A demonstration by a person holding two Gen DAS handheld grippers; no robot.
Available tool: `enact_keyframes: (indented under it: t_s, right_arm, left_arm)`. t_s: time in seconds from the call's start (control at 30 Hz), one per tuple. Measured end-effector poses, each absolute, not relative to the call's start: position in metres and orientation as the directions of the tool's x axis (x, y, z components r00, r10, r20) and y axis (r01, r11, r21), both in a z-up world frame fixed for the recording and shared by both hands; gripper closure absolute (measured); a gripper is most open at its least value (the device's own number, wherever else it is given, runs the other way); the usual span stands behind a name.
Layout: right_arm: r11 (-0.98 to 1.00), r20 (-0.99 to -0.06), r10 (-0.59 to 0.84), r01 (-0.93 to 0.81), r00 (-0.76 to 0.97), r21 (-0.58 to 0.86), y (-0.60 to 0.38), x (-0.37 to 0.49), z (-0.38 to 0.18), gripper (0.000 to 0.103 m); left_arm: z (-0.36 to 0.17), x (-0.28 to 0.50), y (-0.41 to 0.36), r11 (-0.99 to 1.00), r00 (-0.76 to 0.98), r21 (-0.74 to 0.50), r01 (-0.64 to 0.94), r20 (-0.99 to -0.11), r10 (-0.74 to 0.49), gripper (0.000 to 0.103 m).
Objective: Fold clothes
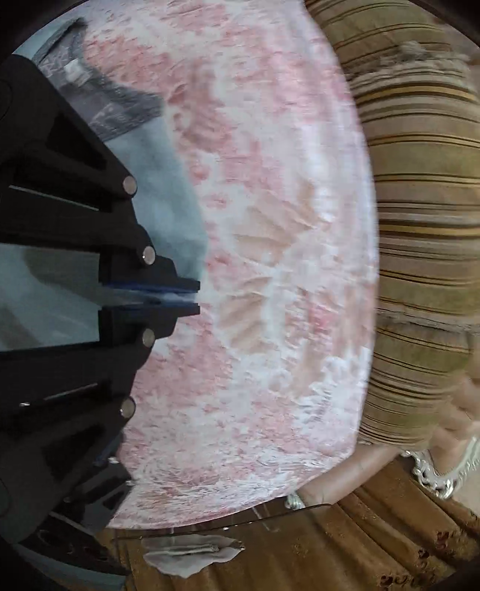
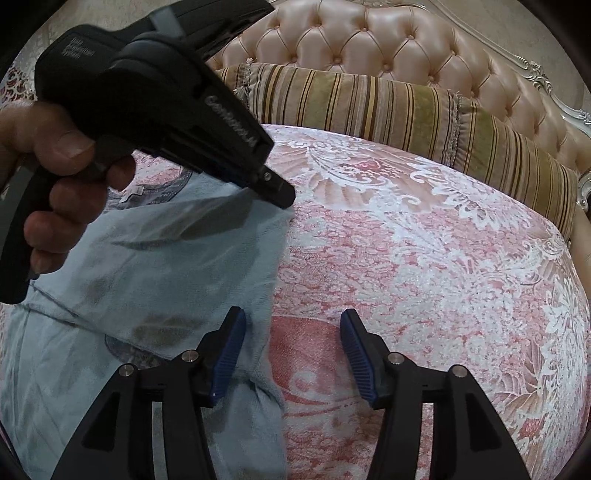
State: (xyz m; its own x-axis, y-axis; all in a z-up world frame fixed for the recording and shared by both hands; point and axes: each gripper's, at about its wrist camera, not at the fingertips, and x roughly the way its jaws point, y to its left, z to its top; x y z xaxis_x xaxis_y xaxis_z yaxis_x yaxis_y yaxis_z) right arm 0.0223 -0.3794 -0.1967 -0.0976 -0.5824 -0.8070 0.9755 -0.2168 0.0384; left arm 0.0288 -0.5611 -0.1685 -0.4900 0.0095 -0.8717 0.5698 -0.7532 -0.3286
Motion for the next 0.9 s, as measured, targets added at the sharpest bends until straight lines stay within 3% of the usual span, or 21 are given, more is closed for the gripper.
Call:
enact_keyframes:
  t_s: [0.2,0.27,0.33,0.5,0.53,0.67,0.8,0.9]
  right_arm:
    - [-0.214,-0.807,-0.583,0.976,-0.098,0.036,-0.381,0.022,-0.197,0.049]
    - [-0.213,-0.807,-0.583,0.976,-0.097,0.037,-0.381,0.022,-0.197,0.049]
    - [-0.212,-0.807,-0.583,0.976,-0.095,0.038,-0.382,0.021,-0.197,0.049]
    - [-0.204,-0.822,-0.565,0.977,-0.073,0.054,-0.382,0.017,-0.195,0.043]
    - [-0.204,-0.829,-0.555,0.977,-0.065,0.060,-0.382,0.014,-0.193,0.038]
    - [-0.279,-0.791,-0.598,0.959,-0.127,0.057,-0.369,-0.010,-0.169,0.037]
    - [-0.328,-0.716,-0.686,0.933,-0.129,0.146,-0.363,-0.034,-0.135,0.034]
    - [-0.262,-0.737,-0.663,0.963,-0.134,0.061,-0.401,-0.029,-0.138,0.034]
  left_arm:
    - [-0.165,0.038,-0.566,-0.697,-0.575,-0.366,0.617,-0.814,-0.082,0.101]
    - [-0.157,0.049,-0.567,-0.683,-0.604,-0.378,0.625,-0.788,-0.117,0.092]
    - [-0.143,0.068,-0.564,-0.678,-0.636,-0.383,0.627,-0.755,-0.161,0.076]
    - [-0.134,0.140,-0.511,-0.732,-0.663,-0.304,0.610,-0.702,-0.262,0.075]
    - [-0.141,0.146,-0.499,-0.738,-0.653,-0.289,0.610,-0.711,-0.262,0.075]
    - [-0.170,0.150,-0.459,-0.766,-0.570,-0.165,0.622,-0.766,-0.298,0.079]
    - [-0.180,0.143,-0.450,-0.742,-0.522,-0.114,0.661,-0.780,-0.345,0.081]
    - [-0.182,0.143,-0.446,-0.747,-0.516,-0.082,0.660,-0.772,-0.371,0.081]
